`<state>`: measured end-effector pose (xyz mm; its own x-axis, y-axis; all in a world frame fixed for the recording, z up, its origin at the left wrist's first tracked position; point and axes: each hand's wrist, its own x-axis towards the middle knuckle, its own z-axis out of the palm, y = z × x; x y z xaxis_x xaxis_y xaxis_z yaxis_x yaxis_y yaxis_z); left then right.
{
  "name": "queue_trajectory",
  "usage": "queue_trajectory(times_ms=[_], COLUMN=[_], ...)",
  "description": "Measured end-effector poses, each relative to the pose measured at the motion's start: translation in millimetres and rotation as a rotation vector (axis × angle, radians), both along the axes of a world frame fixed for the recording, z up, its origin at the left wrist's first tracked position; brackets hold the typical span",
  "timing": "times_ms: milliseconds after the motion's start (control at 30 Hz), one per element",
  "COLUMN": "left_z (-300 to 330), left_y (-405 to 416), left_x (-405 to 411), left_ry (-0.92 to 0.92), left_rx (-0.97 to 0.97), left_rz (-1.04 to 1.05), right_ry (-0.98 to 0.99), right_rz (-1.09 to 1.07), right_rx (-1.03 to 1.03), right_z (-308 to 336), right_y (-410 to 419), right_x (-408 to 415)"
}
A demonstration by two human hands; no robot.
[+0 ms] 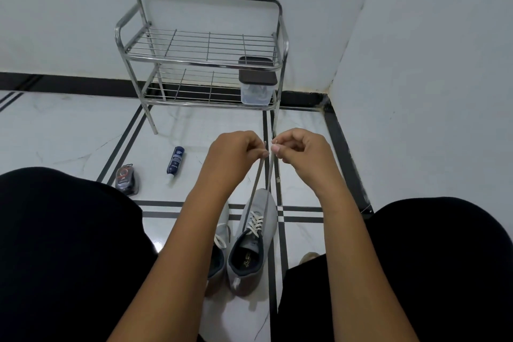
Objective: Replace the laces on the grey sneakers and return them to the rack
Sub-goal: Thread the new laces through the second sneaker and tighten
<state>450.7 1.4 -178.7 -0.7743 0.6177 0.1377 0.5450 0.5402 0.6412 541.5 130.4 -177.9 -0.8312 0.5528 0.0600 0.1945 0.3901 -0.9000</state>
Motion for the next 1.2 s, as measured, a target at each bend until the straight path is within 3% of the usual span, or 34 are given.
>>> queue_trajectory(times_ms=[433,633,800,933,1200], left_z=[-9,-20,-31,-32,-31], left_y=[3,3,3,2,2], left_x=[2,0,1,-1,-2], left_ry=[0.051,-0.186,-0.322,-0.356,-0.352], left_rx=[0.131,0.173,0.294,0.312,0.306], left_rz=[-0.002,-0.089,-0.078,-0.06,-0.06], right_ry=[0.048,0.066,0.098,0.1,0.097], right_rz=[0.042,0.011,0.018,0.052,0.077], right_rx=[-0.098,0.013,-0.128,-0.243,-0.241], right_z=[2,-3,-4,-4,-6], right_y=[-3,-2,-3,0,-2], right_x=[0,-1,-1,3,0])
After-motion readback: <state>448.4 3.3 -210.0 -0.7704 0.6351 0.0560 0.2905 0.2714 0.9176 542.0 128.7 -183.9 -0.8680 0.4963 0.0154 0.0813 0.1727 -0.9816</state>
